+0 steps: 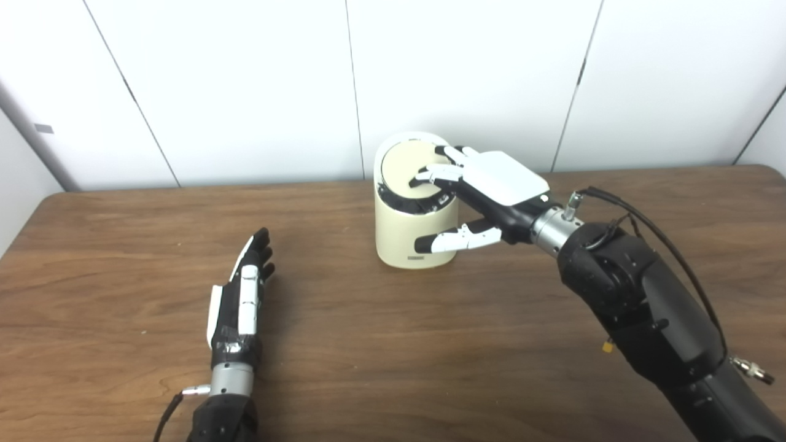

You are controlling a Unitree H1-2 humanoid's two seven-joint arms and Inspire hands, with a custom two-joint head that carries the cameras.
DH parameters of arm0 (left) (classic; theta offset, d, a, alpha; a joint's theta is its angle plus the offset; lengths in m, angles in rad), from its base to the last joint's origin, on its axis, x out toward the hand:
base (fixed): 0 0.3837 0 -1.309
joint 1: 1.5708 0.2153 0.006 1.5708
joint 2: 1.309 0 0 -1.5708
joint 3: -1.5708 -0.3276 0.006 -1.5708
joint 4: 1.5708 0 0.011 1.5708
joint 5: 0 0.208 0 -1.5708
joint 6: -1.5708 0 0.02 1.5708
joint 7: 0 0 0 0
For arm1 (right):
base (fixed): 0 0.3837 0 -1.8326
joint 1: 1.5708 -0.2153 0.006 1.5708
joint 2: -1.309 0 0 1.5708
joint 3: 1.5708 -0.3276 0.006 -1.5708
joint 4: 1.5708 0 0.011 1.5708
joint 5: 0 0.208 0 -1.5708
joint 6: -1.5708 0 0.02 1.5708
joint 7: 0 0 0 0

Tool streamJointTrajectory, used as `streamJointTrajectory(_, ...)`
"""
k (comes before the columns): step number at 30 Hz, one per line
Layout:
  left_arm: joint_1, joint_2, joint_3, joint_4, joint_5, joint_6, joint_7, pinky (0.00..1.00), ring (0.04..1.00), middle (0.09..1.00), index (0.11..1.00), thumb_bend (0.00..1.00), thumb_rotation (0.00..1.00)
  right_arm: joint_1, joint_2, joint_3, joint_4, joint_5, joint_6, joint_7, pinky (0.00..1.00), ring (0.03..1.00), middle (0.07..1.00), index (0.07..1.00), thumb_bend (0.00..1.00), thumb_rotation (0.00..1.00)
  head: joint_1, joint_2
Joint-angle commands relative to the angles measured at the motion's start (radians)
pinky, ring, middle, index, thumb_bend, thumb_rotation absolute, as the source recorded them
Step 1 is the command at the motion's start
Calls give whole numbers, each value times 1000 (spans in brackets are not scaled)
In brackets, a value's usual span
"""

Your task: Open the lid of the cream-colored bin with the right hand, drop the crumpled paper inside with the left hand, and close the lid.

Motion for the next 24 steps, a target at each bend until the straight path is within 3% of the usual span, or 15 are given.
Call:
streamJointTrajectory(1, 28, -21, -10, 15, 4, -3, 10, 934, 954, 954, 939, 535, 1000, -5, -19, 9, 1, -6, 16, 53, 1000, 1000, 856, 826, 627, 1000, 0, 0)
streamJointTrajectory(9, 21, -20, -10, 27, 1, -13, 9, 940, 960, 954, 940, 535, 1000, -5, -18, 5, 13, 8, 11, 49, 1000, 1000, 868, 836, 629, 1000, 1, -3)
streamJointTrajectory(17, 23, -24, -15, 24, -1, -7, 7, 936, 956, 954, 937, 531, 1000, 6, 18, -60, -3, 95, -3, -33, 1000, 1000, 943, 917, 585, 1000, 6, -2)
streamJointTrajectory(24, 25, -25, -12, 17, -2, -5, 9, 947, 959, 957, 942, 523, 1000, 7, 19, -86, -19, 107, -8, -58, 1000, 1000, 963, 942, 558, 1000, 7, -2)
